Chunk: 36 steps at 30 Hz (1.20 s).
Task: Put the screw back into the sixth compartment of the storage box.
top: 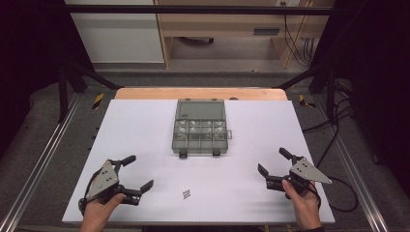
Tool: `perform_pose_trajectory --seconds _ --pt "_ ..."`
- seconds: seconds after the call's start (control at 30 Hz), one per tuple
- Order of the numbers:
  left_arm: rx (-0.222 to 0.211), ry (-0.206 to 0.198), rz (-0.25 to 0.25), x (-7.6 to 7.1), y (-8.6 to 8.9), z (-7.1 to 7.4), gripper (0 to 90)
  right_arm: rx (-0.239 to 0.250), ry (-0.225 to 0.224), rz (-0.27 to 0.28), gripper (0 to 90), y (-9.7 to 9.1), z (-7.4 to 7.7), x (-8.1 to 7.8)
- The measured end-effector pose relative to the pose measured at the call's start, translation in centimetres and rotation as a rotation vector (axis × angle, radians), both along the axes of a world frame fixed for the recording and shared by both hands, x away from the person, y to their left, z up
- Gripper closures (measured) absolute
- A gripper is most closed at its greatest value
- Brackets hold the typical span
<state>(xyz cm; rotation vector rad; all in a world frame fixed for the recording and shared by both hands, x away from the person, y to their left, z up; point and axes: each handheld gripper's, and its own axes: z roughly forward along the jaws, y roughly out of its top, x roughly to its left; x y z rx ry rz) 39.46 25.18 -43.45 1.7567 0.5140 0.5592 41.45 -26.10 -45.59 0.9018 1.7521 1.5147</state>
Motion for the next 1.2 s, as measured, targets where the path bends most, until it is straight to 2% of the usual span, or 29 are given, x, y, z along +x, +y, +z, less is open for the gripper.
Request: perform_pose_trajectory --seconds 0.1,0.17,0.3,0.37,0.53,0.57,0.67,0.7,0.73,0.77,0.8,0.87,0.9,1.0,1.07,1.1,1.2 --pt "0.036 0.024 -0.068 -0.1 -2.6 0.5 0.7 0.001 -0.004 -0.003 4.0 0.0 0.0 -0.1" --pt "0.047 0.029 -0.082 -0.1 -3.1 0.6 0.8 -0.001 -0.008 -0.003 3.9 0.0 0.0 -0.1" --pt "0.111 0.059 -0.144 0.3 -5.2 1.3 0.9 -0.012 -0.01 -0.002 3.8 0.0 0.0 -0.1" --pt "0.121 0.07 -0.154 0.4 -5.6 1.4 0.9 -0.01 -0.009 -0.004 3.8 0.1 0.0 -0.1" --pt "0.209 0.108 -0.198 1.3 -7.8 2.5 1.2 -0.012 -0.004 -0.007 3.9 0.1 0.0 -0.1" --pt "0.209 0.108 -0.198 1.3 -7.8 2.5 1.2 -0.012 -0.004 -0.007 3.9 0.1 0.0 -0.1" --pt "0.258 0.144 -0.211 1.6 -8.6 2.9 1.2 -0.009 -0.003 -0.006 3.9 0.1 0.0 -0.1" --pt "0.276 0.15 -0.212 1.7 -8.8 2.9 1.3 -0.009 -0.002 -0.006 3.9 0.1 0.0 -0.1" --pt "0.31 0.174 -0.224 1.9 -9.3 3.1 1.9 -0.011 -0.001 -0.008 3.9 0.2 0.0 -0.1" --pt "0.31 0.174 -0.224 1.9 -9.3 3.1 2.1 -0.011 -0.001 -0.008 3.9 0.2 0.0 -0.1" --pt "0.342 0.193 -0.229 2.1 -9.7 3.2 2.3 -0.013 -0.001 -0.009 4.0 0.1 0.0 -0.2" --pt "0.35 0.204 -0.231 2.2 -9.9 3.3 2.7 -0.011 0.0 -0.011 4.0 0.2 0.0 -0.2" --pt "0.371 0.219 -0.242 2.5 -10.1 3.5 2.7 -0.013 -0.002 -0.01 4.0 0.1 0.0 -0.2" --pt "0.391 0.233 -0.251 2.7 -10.4 3.6 2.8 -0.011 -0.003 -0.012 4.0 0.2 0.0 -0.2" --pt "0.446 0.24 -0.266 3.0 -10.7 3.7 3.7 -0.013 -0.003 -0.011 4.0 0.2 0.0 -0.2" --pt "0.494 0.251 -0.272 3.3 -11.0 3.7 4.4 -0.019 -0.004 -0.01 4.0 0.2 0.0 -0.2" --pt "0.508 0.265 -0.276 3.4 -11.2 3.6 4.8 -0.023 -0.004 -0.011 4.0 0.3 0.0 -0.2"
